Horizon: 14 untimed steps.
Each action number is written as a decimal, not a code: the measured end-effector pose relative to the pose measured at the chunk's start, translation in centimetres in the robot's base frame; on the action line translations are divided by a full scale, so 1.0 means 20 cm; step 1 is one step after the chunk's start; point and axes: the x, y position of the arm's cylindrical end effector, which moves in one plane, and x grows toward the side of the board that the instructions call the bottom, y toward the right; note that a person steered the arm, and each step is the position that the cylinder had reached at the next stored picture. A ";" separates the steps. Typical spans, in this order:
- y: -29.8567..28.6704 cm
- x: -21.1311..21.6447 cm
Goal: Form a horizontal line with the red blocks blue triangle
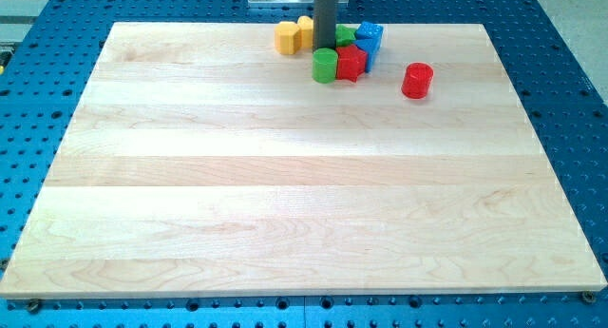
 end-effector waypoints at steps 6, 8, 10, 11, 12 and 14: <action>-0.19 -0.14; 0.11 -0.25; 0.18 0.12; 0.18 0.12; 0.34 0.00; 0.90 0.05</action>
